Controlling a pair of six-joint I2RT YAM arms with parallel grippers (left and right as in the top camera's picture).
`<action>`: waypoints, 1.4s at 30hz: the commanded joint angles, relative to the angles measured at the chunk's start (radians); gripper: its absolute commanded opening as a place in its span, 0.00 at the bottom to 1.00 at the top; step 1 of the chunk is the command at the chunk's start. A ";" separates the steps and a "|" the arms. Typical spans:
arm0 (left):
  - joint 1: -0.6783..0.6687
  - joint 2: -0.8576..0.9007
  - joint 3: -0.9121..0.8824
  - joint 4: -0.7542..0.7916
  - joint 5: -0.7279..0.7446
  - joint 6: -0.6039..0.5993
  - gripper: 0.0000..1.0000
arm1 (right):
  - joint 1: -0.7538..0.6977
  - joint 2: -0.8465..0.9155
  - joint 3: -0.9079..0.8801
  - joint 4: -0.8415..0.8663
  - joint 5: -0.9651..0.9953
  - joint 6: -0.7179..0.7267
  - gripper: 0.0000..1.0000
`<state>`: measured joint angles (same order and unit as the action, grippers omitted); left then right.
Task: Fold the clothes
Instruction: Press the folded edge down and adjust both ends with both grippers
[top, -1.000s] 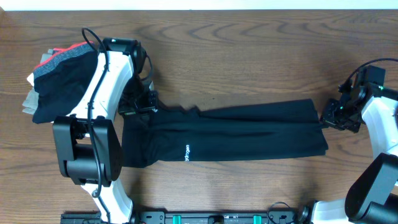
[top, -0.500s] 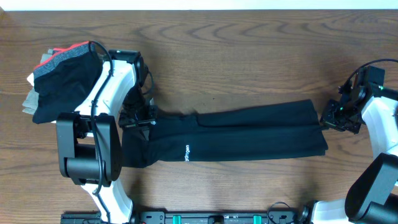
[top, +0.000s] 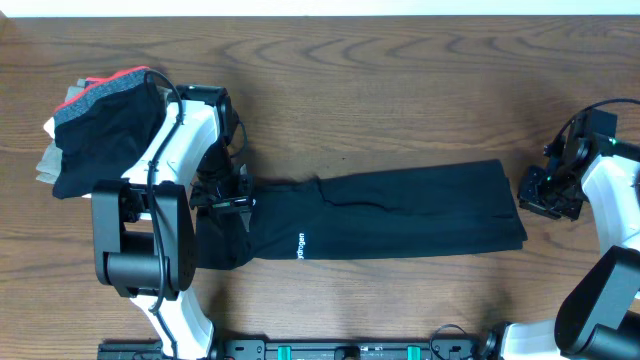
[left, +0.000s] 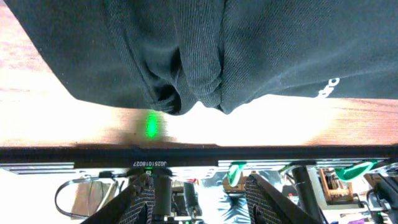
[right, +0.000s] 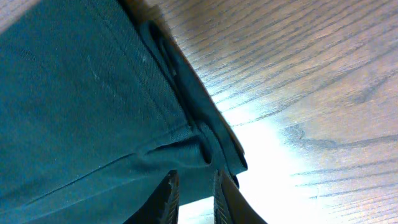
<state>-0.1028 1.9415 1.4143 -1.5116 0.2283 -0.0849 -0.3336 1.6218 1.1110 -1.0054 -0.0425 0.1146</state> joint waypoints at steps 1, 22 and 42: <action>0.001 -0.008 -0.003 -0.006 -0.012 -0.002 0.50 | -0.008 -0.019 0.000 0.002 0.021 0.007 0.20; -0.082 -0.007 -0.003 0.345 0.138 -0.002 0.35 | 0.029 -0.018 -0.066 0.047 -0.217 -0.062 0.09; -0.130 -0.006 -0.269 0.520 0.119 -0.003 0.36 | 0.037 -0.018 -0.212 0.245 -0.103 -0.022 0.26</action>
<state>-0.2337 1.9415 1.1988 -1.0126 0.3603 -0.0853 -0.2996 1.6207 0.9054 -0.7723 -0.1745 0.0799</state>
